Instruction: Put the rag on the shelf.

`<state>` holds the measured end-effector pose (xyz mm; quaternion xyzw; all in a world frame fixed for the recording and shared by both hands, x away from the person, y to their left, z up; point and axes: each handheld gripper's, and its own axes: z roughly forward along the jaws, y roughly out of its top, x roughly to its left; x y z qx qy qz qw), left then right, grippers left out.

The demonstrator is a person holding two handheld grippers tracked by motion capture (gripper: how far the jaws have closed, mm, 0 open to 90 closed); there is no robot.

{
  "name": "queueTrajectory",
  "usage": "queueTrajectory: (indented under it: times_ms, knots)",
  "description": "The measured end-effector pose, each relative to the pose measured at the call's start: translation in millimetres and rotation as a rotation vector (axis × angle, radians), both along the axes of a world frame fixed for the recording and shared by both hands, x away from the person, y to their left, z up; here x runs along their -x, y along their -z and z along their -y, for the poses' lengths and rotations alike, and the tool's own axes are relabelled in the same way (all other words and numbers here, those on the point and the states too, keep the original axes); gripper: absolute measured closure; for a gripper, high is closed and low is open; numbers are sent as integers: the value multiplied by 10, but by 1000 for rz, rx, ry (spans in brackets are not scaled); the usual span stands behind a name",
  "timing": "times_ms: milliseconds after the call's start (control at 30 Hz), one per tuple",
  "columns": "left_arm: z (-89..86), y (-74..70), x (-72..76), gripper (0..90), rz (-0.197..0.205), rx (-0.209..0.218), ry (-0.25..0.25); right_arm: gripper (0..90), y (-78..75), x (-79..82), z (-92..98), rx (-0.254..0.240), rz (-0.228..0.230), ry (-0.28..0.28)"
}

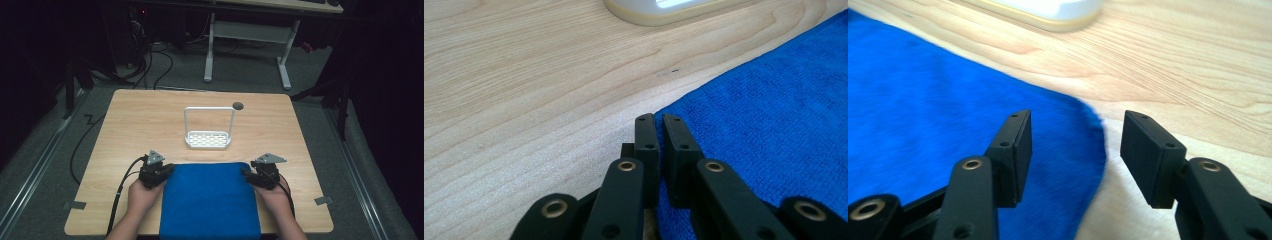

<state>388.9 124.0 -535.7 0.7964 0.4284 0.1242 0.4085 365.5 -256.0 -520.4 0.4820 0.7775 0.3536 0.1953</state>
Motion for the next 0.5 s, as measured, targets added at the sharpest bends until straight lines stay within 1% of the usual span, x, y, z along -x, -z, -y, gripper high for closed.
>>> queueTrajectory:
  times_ms: [33,67,167,200,233,267,300,333,367,433,500]
  knots:
    - [-1,0,-2,861,-2,2,2,469,13,-60,4,11,-6,5]
    - [-2,0,-2,861,-3,4,2,469,23,-76,5,7,-6,9]
    - [-4,1,-3,859,-4,5,3,467,47,-101,6,8,-13,7]
    - [-4,1,-2,857,-6,8,4,465,84,-101,-12,20,-15,1]
    - [-4,1,-2,855,-6,8,4,465,84,-101,-12,20,-15,1]
    - [-3,1,0,854,-6,8,4,512,86,-88,-36,27,-11,3]
    - [-3,1,0,853,-6,8,4,512,86,-88,-36,27,-11,3]
    - [-3,1,0,853,-6,8,4,546,83,-83,-44,25,-14,-2]
    - [-2,1,2,853,-6,8,4,592,82,-66,-81,51,-2,-25]
    - [-2,1,3,853,-4,6,5,609,80,-62,-88,47,-4,-30]
    - [0,-1,6,853,-4,2,6,651,80,-60,-93,45,-3,-40]
